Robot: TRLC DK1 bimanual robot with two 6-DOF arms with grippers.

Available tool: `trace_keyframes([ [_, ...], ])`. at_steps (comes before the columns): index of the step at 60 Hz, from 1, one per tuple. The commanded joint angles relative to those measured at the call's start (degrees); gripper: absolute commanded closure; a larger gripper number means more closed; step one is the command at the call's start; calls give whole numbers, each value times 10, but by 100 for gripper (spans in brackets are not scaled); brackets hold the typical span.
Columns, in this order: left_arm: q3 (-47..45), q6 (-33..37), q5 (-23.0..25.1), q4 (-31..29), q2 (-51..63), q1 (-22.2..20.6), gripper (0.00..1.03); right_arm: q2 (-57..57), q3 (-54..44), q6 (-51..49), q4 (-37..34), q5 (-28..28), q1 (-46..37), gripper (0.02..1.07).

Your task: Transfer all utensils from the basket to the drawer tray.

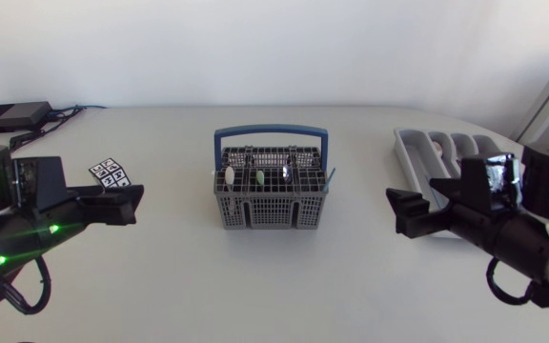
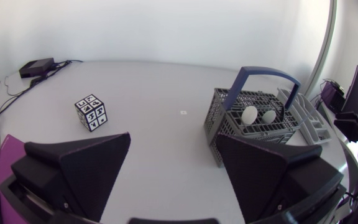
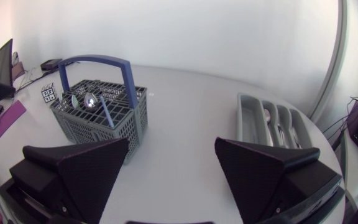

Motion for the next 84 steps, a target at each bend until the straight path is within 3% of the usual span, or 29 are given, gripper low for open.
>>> trace_keyframes([
  [1,54,-12,-6,-30,40,-16,7,48,41,-18,-27,2,16,7],
  [7,87,38,-5,-59,82,-40,8,106,86,-19,-59,-15,16,10],
  [10,102,62,-3,-71,99,-44,8,139,108,-43,-75,-57,11,13],
  [13,125,114,24,-92,131,-44,8,156,124,-46,-80,-73,6,13],
  [21,173,161,59,-153,183,-54,7,194,146,-88,-88,-88,12,13],
  [36,201,182,133,-140,210,-85,8,228,159,-99,-44,-173,16,18],
  [49,211,225,218,-125,218,-105,8,274,181,-97,-12,-182,31,24],
  [59,204,237,220,-101,221,-126,8,322,200,-105,5,-171,36,41],
  [69,199,237,219,-81,224,-129,8,351,202,-118,34,-155,43,70],
  [84,184,237,219,-59,225,-129,8,373,200,-119,66,-149,52,98],
])
